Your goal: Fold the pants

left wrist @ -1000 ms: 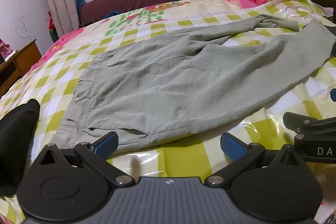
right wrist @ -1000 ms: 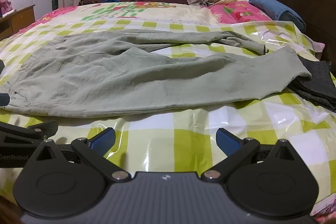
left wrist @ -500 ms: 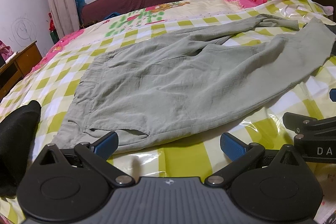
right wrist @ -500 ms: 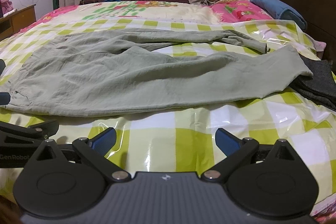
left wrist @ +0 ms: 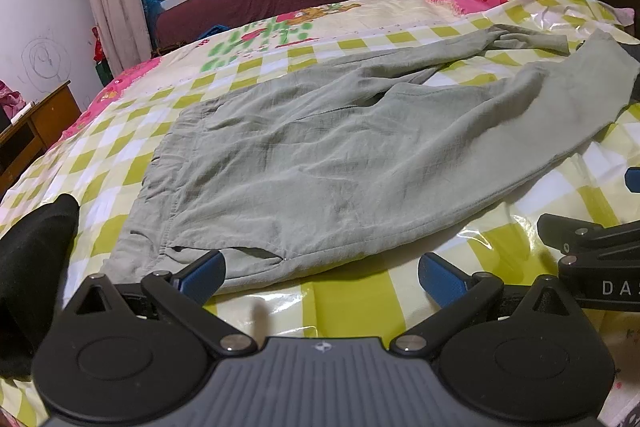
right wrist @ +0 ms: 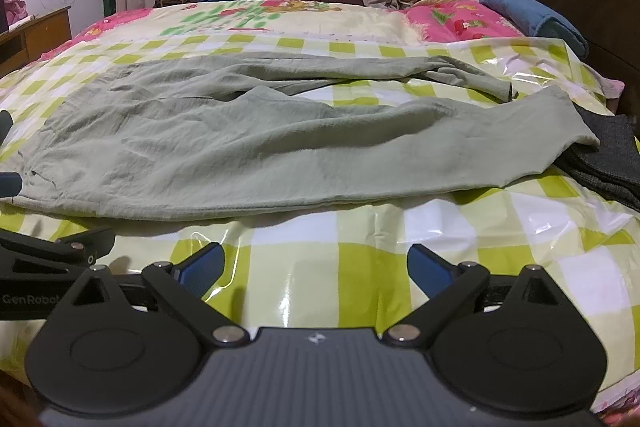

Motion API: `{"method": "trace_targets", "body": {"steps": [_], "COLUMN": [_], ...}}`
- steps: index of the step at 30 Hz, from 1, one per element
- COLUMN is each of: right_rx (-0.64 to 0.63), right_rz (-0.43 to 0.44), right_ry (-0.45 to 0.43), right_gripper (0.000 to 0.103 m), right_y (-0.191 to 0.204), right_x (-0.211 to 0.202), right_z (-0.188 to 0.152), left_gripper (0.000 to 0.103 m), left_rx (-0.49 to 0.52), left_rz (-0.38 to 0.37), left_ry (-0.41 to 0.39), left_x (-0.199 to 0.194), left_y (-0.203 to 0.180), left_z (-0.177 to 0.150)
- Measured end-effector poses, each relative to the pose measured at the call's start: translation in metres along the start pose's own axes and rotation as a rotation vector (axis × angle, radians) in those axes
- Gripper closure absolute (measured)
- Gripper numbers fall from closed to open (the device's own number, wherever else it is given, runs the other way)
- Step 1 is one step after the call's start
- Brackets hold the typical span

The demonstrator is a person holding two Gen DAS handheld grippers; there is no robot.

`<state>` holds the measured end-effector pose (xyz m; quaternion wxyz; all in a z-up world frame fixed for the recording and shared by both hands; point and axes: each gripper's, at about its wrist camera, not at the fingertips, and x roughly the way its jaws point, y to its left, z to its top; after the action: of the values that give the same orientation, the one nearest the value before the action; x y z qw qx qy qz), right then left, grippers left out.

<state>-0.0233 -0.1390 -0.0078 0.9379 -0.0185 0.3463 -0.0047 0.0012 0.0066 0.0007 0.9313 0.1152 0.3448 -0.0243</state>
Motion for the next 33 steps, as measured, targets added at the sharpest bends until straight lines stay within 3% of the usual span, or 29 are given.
{"method": "trace_targets", "body": {"steps": [19, 23, 27, 33], "right_rx": [-0.030, -0.056, -0.166, -0.438], "right_rz": [0.050, 0.089, 0.145, 0.264], "right_ry": [0.003, -0.021, -0.067, -0.140], "right_gripper": [0.010, 0.010, 0.010, 0.011], "right_y": [0.006, 0.012, 0.035, 0.093], "right_x": [0.006, 0.005, 0.003, 0.006], "right_z": [0.010, 0.017, 0.023, 0.019], "left_gripper": [0.000, 0.000, 0.000, 0.000], "left_rx": [-0.036, -0.042, -0.056, -0.147], "left_rz": [0.008, 0.025, 0.064, 0.138], "left_ry": [0.022, -0.008, -0.039, 0.028], "left_x": [0.006, -0.001, -0.009, -0.004], "left_y": [0.010, 0.022, 0.048, 0.105], "left_z": [0.002, 0.006, 0.008, -0.002]}}
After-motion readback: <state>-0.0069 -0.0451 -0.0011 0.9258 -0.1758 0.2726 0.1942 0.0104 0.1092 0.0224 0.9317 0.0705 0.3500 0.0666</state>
